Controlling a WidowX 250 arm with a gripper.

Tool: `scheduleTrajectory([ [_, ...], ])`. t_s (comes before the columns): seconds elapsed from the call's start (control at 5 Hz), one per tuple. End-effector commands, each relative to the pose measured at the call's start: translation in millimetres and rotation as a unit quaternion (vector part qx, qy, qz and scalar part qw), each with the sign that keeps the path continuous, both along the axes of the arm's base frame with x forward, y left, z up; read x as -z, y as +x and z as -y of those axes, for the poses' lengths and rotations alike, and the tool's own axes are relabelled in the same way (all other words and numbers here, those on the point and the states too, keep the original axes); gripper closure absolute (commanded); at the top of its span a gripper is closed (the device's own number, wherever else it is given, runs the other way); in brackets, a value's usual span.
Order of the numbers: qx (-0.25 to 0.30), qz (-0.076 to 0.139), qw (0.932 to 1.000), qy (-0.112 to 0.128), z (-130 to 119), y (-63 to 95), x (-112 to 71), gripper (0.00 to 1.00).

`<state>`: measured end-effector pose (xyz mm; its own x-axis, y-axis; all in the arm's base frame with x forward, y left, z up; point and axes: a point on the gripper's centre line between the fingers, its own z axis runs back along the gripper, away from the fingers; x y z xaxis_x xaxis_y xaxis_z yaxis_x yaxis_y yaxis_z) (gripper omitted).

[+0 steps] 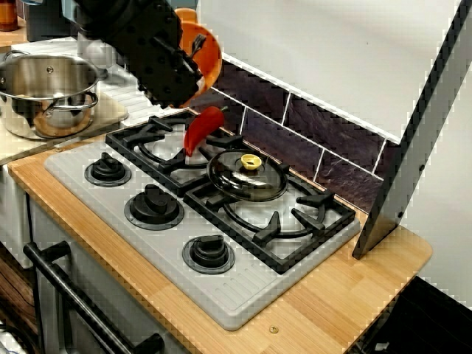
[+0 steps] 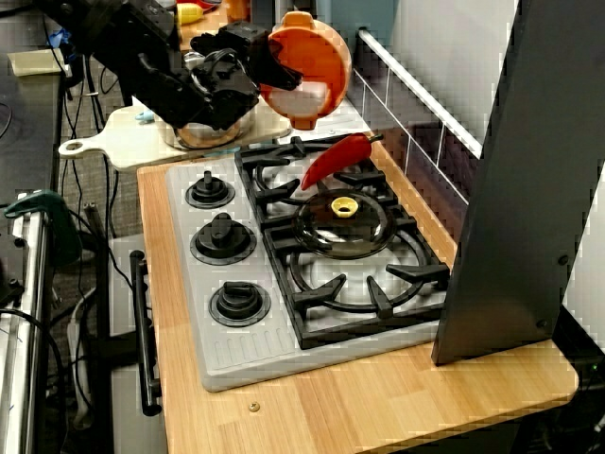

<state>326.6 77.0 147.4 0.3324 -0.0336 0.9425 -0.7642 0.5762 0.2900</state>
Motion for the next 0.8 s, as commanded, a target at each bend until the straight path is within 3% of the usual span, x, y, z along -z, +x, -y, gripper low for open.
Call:
scheduleTrajectory([
  [0.0, 0.015, 0.037, 0.9991, 0.014, 7.8, -3.8, -22.8, 1.0],
  [0.4, -0.013, 0.03, 0.9993, -0.018, 6.0, 2.4, -24.5, 1.0],
  [0.6, -0.009, 0.018, 0.9998, -0.009, 5.4, 5.0, -26.2, 1.0],
])
